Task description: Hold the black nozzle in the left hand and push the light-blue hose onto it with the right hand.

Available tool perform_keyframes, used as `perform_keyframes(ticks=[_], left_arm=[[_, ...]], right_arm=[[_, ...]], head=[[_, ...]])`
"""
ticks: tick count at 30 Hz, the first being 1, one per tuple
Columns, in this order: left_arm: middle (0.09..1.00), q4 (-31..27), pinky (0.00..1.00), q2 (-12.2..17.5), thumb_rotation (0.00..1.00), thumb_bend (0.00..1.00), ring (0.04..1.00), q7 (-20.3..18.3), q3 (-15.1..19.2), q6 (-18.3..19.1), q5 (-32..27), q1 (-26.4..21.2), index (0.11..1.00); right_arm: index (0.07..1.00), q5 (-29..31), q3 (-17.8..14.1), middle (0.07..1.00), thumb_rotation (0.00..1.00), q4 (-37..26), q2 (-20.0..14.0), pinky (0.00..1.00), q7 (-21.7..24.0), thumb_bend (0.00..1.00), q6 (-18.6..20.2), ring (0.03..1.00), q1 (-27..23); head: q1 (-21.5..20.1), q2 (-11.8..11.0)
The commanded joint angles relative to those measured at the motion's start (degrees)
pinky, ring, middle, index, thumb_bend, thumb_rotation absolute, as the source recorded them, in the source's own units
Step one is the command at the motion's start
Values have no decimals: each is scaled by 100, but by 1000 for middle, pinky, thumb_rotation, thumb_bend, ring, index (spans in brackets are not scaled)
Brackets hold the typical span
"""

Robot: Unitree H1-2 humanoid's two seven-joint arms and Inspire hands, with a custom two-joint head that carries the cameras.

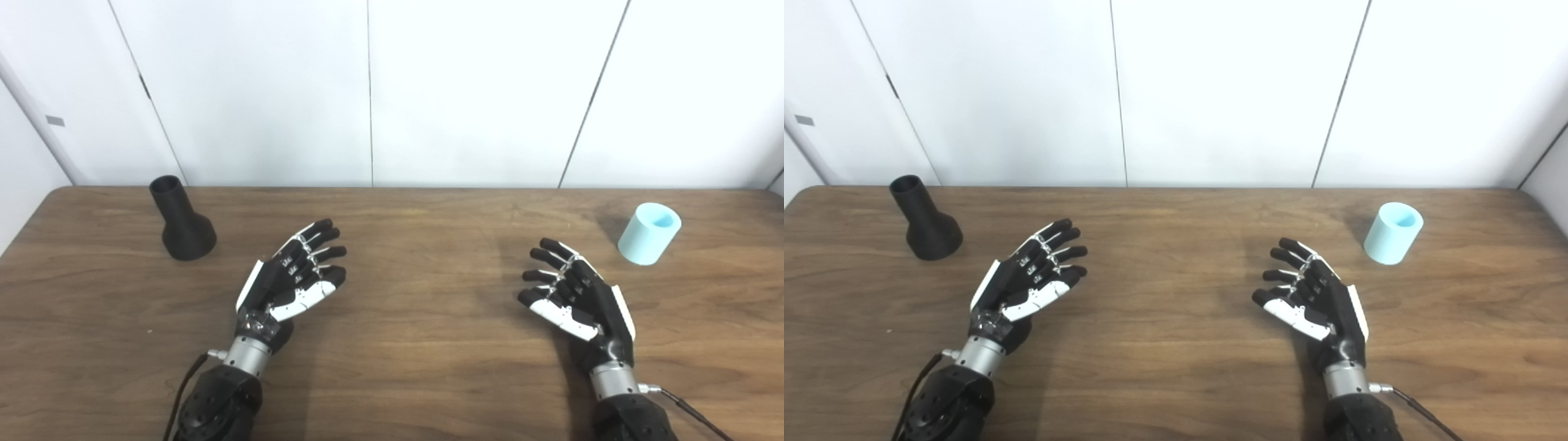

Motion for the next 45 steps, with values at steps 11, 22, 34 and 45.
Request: perform_keyframes(ticks=[11,22,34,45], left_arm=[[813,579,621,-356,0,699,749,150,-120,-287,292,114,805],[880,512,599,-585,41,618,770,1100,44,-701,1127,64,872],[765,-729,571,175,149,606,722,1500,609,-500,1475,330,792],[673,-1280,482,540,48,656,596,2584,1707,-603,1666,110,729]], right_arm=[[777,431,-223,764,45,274,-345,495,420,636,-450,615,-108],[756,-22,-172,732,84,-629,-229,423,-119,624,638,562,-21],[687,-62,-109,686,142,-729,-195,373,-182,662,840,533,-67],[679,-74,-107,684,148,-681,-190,366,-201,660,910,532,-125]], head=[[1500,-466],[1992,-726],[2137,-738],[2216,-693]])
